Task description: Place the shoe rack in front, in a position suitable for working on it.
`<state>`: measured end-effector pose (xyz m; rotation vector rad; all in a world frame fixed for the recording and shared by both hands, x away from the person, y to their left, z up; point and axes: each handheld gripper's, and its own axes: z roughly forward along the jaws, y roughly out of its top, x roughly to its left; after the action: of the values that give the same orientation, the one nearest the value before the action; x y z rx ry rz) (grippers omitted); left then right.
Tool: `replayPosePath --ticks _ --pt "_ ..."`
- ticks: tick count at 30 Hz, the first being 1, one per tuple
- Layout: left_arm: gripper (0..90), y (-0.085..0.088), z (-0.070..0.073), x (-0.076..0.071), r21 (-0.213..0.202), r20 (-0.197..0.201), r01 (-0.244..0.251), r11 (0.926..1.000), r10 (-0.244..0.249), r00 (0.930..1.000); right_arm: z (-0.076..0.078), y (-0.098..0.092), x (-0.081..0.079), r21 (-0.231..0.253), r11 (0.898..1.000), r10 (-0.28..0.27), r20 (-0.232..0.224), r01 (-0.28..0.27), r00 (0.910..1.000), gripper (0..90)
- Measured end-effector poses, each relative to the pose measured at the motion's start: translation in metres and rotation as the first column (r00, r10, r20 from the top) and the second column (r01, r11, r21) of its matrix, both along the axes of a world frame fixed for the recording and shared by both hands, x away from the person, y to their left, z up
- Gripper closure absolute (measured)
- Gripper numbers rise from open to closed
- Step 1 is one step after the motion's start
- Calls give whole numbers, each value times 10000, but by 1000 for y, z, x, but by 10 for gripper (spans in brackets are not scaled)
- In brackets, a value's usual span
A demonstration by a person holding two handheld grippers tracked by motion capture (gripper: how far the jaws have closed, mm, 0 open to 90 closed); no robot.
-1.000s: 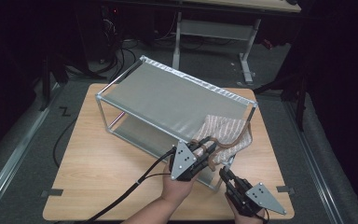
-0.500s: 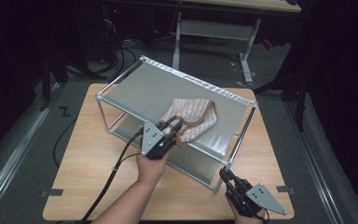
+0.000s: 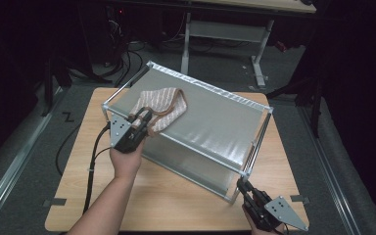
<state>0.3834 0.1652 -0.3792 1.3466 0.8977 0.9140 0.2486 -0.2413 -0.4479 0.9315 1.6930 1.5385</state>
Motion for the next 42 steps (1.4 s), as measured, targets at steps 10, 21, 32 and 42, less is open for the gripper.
replayPosePath --ticks 10,21,32,42 --pt "748 17 0 -1 47 89 -401 9992 401 9992 0 -27 -14 89 9955 -943 -4 943 9955 810" --pt "749 34 1 2 11 149 -765 9971 765 9970 0 -36 -20 120 9908 -1349 52 1348 9909 809" --pt "756 3 -1 -4 -34 74 -93 10000 93 9999 0 -36 -17 168 9906 -1356 -4 1356 9908 808" --pt "756 -57 -4 -22 133 314 1223 9924 -1227 9919 0 -33 -15 179 9925 -1209 7 1209 9927 807"
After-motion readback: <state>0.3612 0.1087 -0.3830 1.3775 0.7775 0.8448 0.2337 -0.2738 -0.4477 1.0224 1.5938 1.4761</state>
